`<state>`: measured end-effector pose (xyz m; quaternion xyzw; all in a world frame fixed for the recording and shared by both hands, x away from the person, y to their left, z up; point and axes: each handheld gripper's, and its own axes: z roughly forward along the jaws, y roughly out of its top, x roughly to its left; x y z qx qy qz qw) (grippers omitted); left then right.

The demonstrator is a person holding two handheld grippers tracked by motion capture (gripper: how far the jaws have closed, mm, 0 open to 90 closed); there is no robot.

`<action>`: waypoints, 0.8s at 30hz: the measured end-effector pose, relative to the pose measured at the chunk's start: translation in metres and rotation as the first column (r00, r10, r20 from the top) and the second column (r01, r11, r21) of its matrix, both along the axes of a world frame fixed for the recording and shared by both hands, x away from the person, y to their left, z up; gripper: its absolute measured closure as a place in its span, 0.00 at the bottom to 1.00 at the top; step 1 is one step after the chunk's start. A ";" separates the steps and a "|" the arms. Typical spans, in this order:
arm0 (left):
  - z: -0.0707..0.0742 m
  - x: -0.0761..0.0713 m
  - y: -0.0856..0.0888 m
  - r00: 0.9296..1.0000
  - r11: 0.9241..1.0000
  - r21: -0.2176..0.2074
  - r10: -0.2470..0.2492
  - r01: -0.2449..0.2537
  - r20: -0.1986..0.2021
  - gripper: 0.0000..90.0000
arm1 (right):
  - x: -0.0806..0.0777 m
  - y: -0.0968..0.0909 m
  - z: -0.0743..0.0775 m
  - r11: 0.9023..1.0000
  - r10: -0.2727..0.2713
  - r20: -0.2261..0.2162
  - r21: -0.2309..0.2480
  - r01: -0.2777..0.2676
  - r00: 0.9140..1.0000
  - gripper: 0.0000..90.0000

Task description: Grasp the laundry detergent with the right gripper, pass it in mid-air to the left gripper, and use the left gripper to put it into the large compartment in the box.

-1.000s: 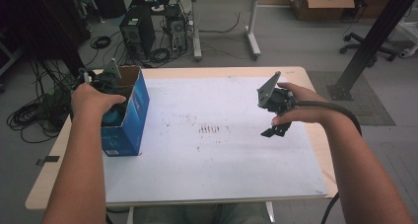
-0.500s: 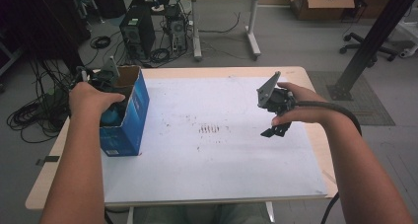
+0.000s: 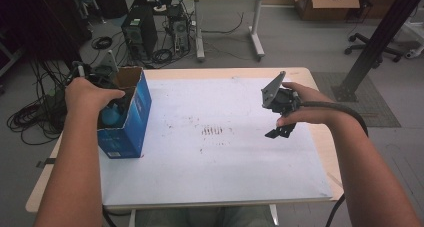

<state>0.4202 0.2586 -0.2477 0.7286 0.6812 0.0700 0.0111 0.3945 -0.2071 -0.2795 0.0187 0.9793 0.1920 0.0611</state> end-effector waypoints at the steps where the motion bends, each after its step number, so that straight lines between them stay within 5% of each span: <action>1: 0.002 0.000 0.000 1.000 1.000 0.002 0.001 -0.001 0.003 0.28 | 0.000 0.000 0.000 1.000 0.000 0.000 0.000 0.000 1.000 0.04; 18: 0.029 -0.003 -0.003 0.999 1.000 0.030 -0.004 0.003 0.033 0.17 | -0.001 -0.002 0.002 1.000 0.002 0.004 0.000 -0.002 1.000 0.04; 24: 0.041 -0.003 -0.010 0.997 0.998 0.010 -0.063 0.063 0.048 0.10 | -0.001 0.000 0.002 1.000 0.004 0.002 0.001 -0.004 1.000 0.04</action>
